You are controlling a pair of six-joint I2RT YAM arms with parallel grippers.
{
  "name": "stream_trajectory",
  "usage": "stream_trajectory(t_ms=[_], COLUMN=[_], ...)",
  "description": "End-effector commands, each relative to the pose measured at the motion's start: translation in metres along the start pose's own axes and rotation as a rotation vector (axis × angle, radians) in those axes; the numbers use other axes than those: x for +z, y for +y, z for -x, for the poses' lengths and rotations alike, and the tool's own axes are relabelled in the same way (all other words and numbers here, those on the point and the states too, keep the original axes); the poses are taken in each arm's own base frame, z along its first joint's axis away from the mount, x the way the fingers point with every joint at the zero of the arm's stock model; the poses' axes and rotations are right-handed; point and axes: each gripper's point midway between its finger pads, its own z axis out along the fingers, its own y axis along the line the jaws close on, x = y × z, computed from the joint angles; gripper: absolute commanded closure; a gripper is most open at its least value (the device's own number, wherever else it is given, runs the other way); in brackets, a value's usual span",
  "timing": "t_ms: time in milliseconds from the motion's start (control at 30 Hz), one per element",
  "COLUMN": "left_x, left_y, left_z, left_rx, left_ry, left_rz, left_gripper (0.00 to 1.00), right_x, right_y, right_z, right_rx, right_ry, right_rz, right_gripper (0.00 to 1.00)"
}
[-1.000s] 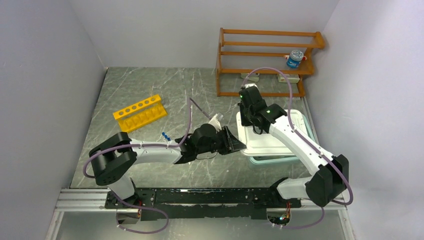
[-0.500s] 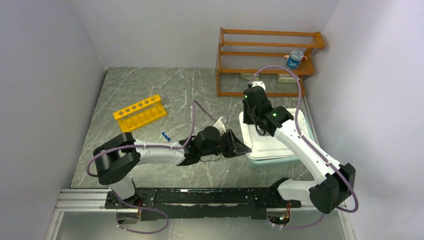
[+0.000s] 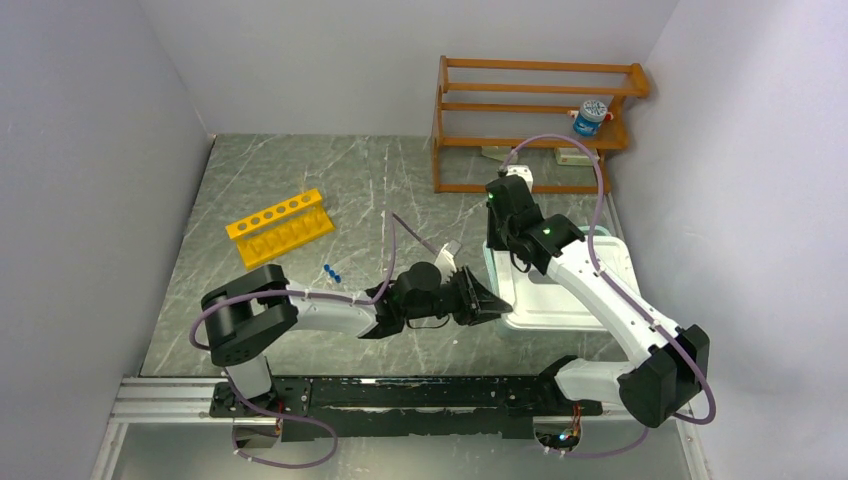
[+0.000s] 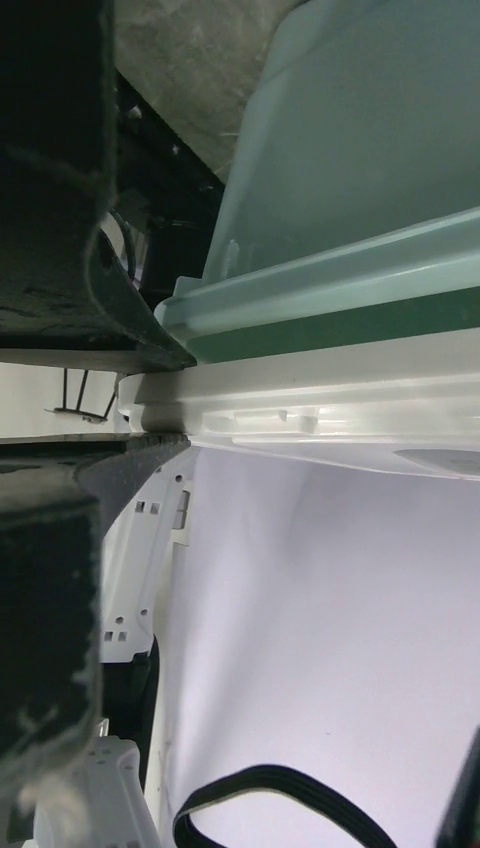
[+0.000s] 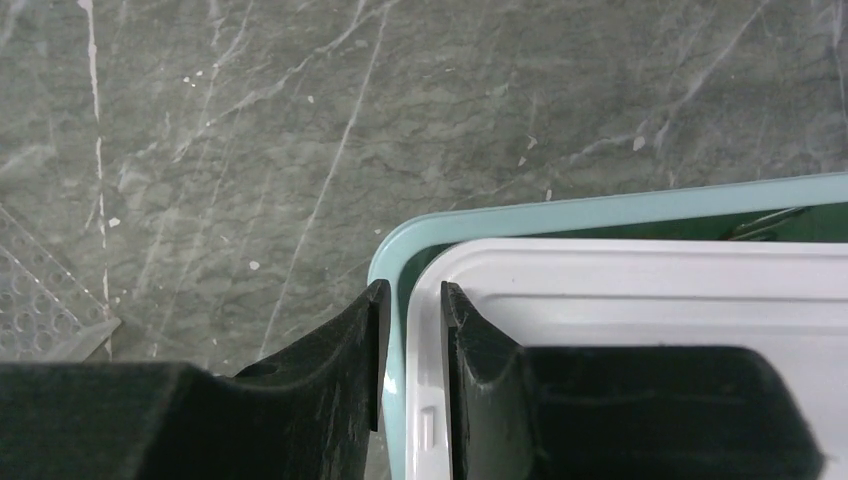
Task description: Organize the chemistry lab equipment
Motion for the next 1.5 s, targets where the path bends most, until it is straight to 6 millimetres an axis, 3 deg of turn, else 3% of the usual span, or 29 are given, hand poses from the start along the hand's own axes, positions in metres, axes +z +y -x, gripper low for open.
stream_trajectory(t_ms=[0, 133, 300, 467, 567, 767, 933, 1200, 1467], left_x=[0.001, 0.001, -0.006, -0.011, -0.008, -0.003, -0.002, -0.005, 0.002], left_y=[-0.027, -0.028, -0.035, -0.036, -0.034, -0.018, -0.012, -0.009, -0.004], left_z=[-0.017, -0.012, 0.006, 0.020, 0.019, 0.016, 0.014, 0.009, 0.001], left_rx=[-0.007, 0.039, 0.084, 0.054, 0.049, 0.025, 0.019, 0.059, 0.089], left_ry=[0.063, 0.008, -0.109, -0.200, -0.205, -0.194, -0.180, -0.156, -0.098], left_rz=[-0.096, -0.063, -0.051, -0.046, -0.035, 0.010, 0.027, 0.074, 0.083], left_gripper=[0.84, 0.78, 0.89, 0.92, 0.92, 0.93, 0.89, 0.64, 0.56], right_x=[0.000, 0.000, 0.001, -0.001, -0.004, -0.015, -0.003, 0.008, 0.002], right_y=[-0.007, -0.007, -0.006, -0.001, -0.010, -0.021, -0.010, 0.007, 0.005], right_z=[-0.003, -0.003, -0.008, -0.018, -0.022, -0.018, -0.032, -0.037, -0.040], right_rx=[0.016, 0.017, 0.014, 0.009, 0.015, 0.025, 0.005, -0.062, -0.140], right_ry=[-0.006, -0.009, 0.004, 0.049, 0.056, 0.047, 0.092, 0.112, 0.094], right_rz=[-0.032, -0.031, -0.020, 0.013, -0.029, -0.075, -0.021, 0.069, 0.104], right_gripper=[0.71, 0.71, 0.70, 0.65, 0.56, 0.54, 0.54, 0.75, 0.83])
